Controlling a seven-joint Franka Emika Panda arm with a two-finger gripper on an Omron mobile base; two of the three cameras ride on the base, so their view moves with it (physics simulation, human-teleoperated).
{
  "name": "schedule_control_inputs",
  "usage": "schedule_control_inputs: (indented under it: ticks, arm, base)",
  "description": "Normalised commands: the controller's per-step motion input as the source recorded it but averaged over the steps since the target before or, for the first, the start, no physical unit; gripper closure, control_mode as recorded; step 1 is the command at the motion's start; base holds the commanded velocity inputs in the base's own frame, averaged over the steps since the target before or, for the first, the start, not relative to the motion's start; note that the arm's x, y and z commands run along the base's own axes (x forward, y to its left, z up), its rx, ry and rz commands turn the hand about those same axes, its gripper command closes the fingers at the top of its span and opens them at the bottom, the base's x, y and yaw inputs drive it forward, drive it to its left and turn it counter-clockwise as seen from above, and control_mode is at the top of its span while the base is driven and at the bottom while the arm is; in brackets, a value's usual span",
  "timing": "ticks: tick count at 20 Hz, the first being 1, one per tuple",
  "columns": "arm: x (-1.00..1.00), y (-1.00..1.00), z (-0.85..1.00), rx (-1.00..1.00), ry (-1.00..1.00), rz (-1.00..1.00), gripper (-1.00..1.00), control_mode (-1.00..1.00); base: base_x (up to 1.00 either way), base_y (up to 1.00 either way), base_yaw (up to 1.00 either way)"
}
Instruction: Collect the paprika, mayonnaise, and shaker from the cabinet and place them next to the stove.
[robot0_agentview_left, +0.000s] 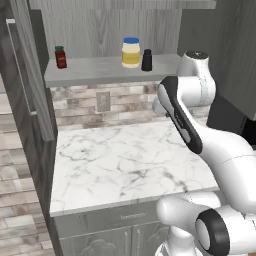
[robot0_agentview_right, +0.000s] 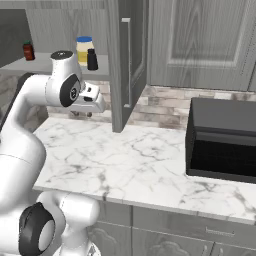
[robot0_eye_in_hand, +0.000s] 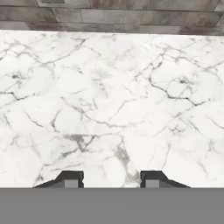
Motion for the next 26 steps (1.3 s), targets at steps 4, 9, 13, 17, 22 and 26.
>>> schedule_control_inputs:
  ticks: [4,9,13,17,22,26]
  arm:
    - [-0.11,0.04,0.0,0.0,0.0,0.03,-1.0,-1.0]
    - [-0.53,0.04,0.08,0.0,-0.4,0.09,-1.0,-1.0]
    - [-0.57,0.02,0.59,0.0,-0.57,0.08,-1.0,-1.0]
    - [-0.02,0.31,0.73,0.02,-0.33,0.02,-1.0,-1.0]
    - [0.07,0.18,0.8,0.02,-0.18,0.0,-1.0,-1.0]
    - [0.05,0.01,0.78,0.03,-0.14,0.0,-1.0,-1.0]
  base:
    - [0.0,0.0,0.0]
    - [0.0,0.0,0.0]
    - [0.0,0.0,0.0]
    - [0.0,0.0,0.0]
    - [0.0,0.0,0.0]
    - [0.0,0.0,0.0]
